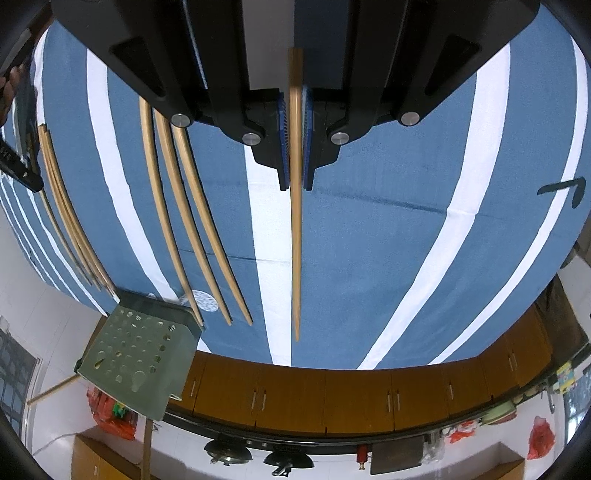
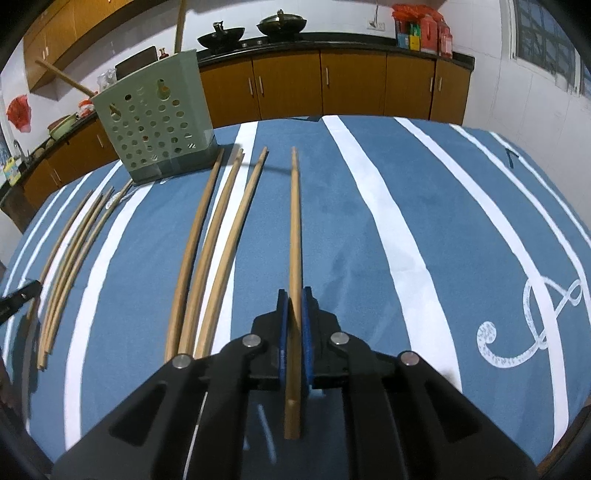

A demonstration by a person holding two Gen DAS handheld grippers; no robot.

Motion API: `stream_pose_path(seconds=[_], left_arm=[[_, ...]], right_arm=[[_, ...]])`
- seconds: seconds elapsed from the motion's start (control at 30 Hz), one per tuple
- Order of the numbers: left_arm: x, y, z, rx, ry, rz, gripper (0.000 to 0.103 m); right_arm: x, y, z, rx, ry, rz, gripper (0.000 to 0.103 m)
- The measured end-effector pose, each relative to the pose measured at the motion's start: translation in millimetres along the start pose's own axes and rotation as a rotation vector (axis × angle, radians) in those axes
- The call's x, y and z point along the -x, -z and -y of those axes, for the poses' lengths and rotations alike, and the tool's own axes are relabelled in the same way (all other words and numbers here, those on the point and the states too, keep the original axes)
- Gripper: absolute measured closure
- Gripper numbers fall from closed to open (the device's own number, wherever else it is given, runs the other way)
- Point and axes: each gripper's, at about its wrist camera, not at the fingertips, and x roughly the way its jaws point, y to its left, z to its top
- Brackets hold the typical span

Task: Organize utensils
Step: 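Raise the left gripper's chopstick upright over the green holder while the right gripper carries its chopstick there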

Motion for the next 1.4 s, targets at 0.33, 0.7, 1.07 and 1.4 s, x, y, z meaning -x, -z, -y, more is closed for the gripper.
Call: stream_pose_path(seconds=[0.33,0.7,1.07,1.4], left_arm=[[60,-35,-7,0.025,0.041,0.175,0.096],[94,-82,-14,0.085,0.1,0.308,0.096],[137,-116,8,0.001,0.152,0.408,0.096],[169,-158,55,-0.016,0.227,0.586,0.096]], right_arm=[[69,-35,8,-0.022,-0.015,0.225,0.095],[99,-68,9,-0.034,-0.024,0.354,0.095],[163,-117,0,-0.069,-0.2,0.546,0.095],[193,-158,-33,-0.045,-0.314,0.659,0.095]])
